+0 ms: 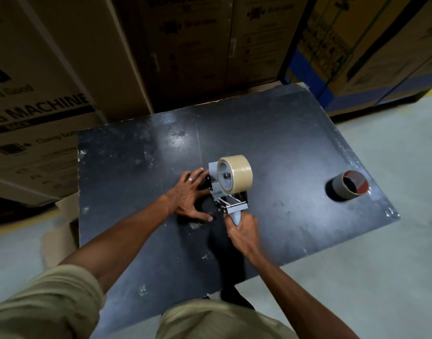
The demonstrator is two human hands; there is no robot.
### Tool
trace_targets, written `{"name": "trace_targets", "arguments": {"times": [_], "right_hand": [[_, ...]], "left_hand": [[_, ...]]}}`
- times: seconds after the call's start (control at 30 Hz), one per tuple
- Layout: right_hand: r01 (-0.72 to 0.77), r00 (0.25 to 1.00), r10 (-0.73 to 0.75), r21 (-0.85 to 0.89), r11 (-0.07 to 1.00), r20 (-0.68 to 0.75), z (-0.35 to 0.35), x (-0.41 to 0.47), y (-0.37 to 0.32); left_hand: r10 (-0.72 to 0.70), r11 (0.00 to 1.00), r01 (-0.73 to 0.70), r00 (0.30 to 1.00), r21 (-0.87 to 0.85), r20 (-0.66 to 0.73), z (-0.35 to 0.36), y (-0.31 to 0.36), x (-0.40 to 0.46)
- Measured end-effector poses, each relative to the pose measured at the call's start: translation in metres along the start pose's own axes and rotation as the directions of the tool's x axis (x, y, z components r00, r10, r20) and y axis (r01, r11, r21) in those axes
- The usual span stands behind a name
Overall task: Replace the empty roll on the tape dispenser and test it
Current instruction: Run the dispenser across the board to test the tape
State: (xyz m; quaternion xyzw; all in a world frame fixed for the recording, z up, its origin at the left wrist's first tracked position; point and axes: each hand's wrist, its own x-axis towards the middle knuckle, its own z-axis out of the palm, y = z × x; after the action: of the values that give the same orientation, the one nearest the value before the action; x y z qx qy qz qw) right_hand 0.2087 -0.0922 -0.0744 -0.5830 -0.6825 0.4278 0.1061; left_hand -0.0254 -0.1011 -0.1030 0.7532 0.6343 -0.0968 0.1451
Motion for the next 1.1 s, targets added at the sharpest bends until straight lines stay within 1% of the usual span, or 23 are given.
{"name": "trace_targets", "arguments": {"times": [0.2,0.4,0.53,0.63,0.77,0.87,1.03,1.1], "right_hand": [[0.007,0.999,-0.005,-0.061,0.998,0.039,0.001,-0.004,0.009],[0.049,0.997,-0.038,-0.168,0.985,0.070,0.002,-0.007,0.016],[0.063,0.997,-0.053,-0.171,0.983,0.063,0.002,-0.009,0.015],[0.036,0.997,-0.026,-0.151,0.988,0.070,0.003,-0.008,0.016],[-0.016,0.994,0.032,-0.154,0.988,0.101,0.003,-0.012,0.019],[0.006,0.994,0.011,-0.152,0.988,0.109,0.002,-0.017,0.020],[0.066,0.993,-0.043,-0.227,0.972,0.106,0.005,-0.026,0.026],[0.063,0.994,-0.041,-0.211,0.975,0.104,0.004,-0.028,0.028]], "left_hand": [[0.011,1.000,-0.010,0.999,0.021,-0.047,0.006,-0.003,0.000],[0.039,0.996,-0.036,0.999,0.083,-0.032,-0.003,-0.004,0.000],[0.035,0.996,-0.033,0.999,0.084,-0.019,-0.004,-0.004,0.001],[0.045,0.996,-0.040,0.997,0.077,-0.062,0.001,-0.004,0.002],[0.032,0.994,-0.026,0.998,0.103,-0.056,0.002,-0.003,0.003],[0.022,0.993,-0.015,0.998,0.119,-0.054,0.004,-0.003,0.004],[0.000,0.991,0.005,0.999,0.131,-0.037,0.005,-0.002,0.008],[-0.004,0.992,0.006,1.000,0.124,-0.023,0.004,-0.002,0.008]]}}
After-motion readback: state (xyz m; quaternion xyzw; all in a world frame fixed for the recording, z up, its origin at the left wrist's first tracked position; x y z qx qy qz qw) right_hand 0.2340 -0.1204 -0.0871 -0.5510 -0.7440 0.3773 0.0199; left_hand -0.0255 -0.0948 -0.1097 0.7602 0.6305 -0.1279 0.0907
